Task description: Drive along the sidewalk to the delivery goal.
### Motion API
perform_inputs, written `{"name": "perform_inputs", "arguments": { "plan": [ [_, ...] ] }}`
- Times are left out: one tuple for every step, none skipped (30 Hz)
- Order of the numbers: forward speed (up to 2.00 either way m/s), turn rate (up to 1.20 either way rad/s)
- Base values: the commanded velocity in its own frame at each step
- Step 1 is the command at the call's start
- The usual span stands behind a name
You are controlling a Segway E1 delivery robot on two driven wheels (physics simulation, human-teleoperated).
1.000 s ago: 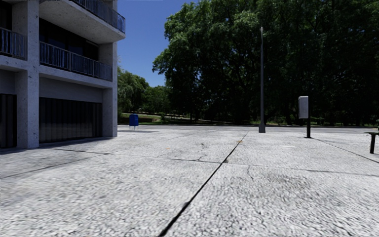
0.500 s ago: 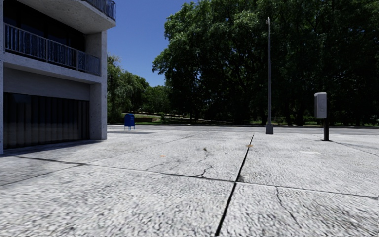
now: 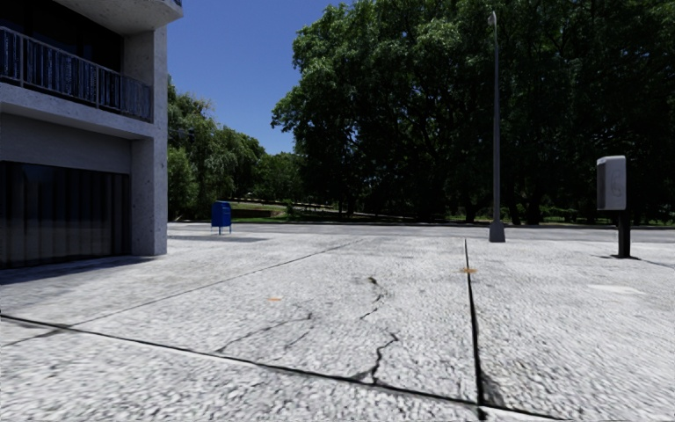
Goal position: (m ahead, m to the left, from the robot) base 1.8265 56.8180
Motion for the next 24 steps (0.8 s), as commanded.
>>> {"name": "perform_inputs", "arguments": {
  "plan": [
    [2.0, 0.0],
    [2.0, 0.0],
    [2.0, 0.0],
    [2.0, 0.0],
    [2.0, 0.0],
    [2.0, 0.0],
    [2.0, 0.0],
    [2.0, 0.0],
    [2.0, 0.0],
    [2.0, 0.0],
    [2.0, 0.0],
    [2.0, 0.0],
    [2.0, 0.0],
    [2.0, 0.0],
    [2.0, 0.0],
    [2.0, 0.0],
    [2.0, 0.0],
    [2.0, 0.0],
    [2.0, 0.0],
    [2.0, 0.0],
    [2.0, 0.0],
    [2.0, 0.0],
    [2.0, 0.0],
    [2.0, 0.0]
  ]
}}
